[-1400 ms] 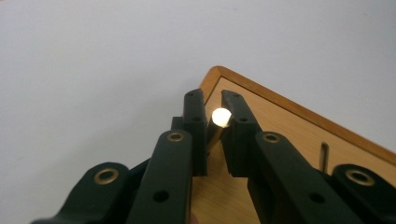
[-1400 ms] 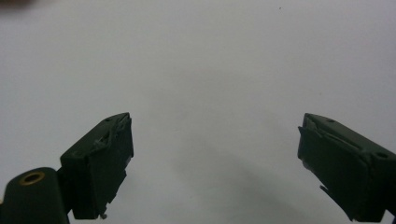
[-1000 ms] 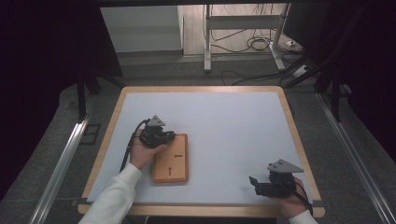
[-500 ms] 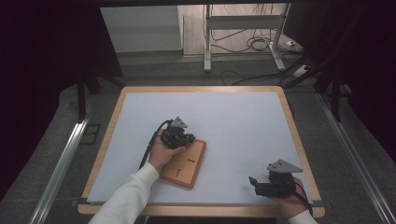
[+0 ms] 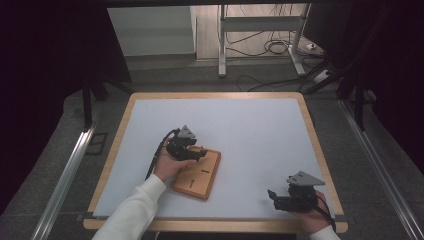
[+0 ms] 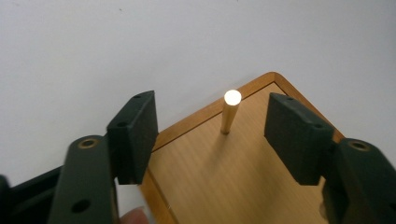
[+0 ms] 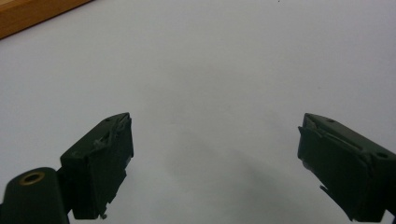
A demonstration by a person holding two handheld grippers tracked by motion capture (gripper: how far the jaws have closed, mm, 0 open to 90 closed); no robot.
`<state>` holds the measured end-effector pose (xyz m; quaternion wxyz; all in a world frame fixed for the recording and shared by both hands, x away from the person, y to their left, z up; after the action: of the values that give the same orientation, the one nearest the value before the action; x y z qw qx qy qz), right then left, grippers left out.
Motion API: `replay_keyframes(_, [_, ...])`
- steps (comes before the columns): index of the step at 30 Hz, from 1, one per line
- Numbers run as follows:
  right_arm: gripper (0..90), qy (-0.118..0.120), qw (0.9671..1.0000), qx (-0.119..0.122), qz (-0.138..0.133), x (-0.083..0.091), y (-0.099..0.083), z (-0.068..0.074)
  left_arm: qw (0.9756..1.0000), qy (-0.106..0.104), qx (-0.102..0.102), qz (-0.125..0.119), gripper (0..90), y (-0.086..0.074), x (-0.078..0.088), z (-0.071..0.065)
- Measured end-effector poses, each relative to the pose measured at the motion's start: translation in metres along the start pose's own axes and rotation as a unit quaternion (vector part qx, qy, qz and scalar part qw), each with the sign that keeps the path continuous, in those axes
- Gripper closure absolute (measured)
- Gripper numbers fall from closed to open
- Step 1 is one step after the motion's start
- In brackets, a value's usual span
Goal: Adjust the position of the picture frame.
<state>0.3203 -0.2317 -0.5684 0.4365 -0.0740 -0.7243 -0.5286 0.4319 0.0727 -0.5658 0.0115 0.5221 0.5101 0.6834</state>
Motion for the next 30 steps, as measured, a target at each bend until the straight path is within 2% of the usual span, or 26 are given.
replay_keyframes(4, [10.7,-0.002,1.0000,0.004,0.002,0.000,0.000,0.000,0.9999,-0.008,0.003,-0.011,31.1,0.001,0.007,0.001])
replay_keyframes(7, [10.7,-0.002,1.0000,0.006,0.002,0.000,-0.001,0.001,0.9998,-0.015,0.005,-0.011,30.2,0.001,0.010,0.000])
replay_keyframes(10, [10.7,-0.002,1.0000,0.006,0.002,0.000,-0.001,0.000,0.9998,-0.021,-0.003,-0.006,29.8,-0.003,0.013,-0.001])
replay_keyframes(22, [10.7,-0.003,0.9999,0.010,0.003,0.000,-0.002,0.000,1.0000,0.001,-0.006,-0.003,29.0,-0.034,0.044,0.003])
replay_keyframes(26, [10.7,-0.003,0.9999,0.012,0.005,-0.001,-0.003,0.001,1.0000,0.007,0.003,-0.001,29.8,-0.046,0.051,0.003])
replay_keyframes(30, [10.7,-0.005,0.9999,0.013,0.005,-0.001,-0.003,0.001,0.9995,0.020,0.021,0.013,39.1,-0.061,0.057,0.006])
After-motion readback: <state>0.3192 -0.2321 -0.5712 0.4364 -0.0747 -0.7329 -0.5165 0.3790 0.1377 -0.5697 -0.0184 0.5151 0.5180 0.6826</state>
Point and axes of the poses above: each handheld gripper's, and its own axes: x roughly backward along the jaws, y roughly out of its top, z roughly to its left, the point moved 9 cm from there along -x, roughly forward along the jaws, and after that the axes turned 4 degrees about z, right-handed, at the moved point
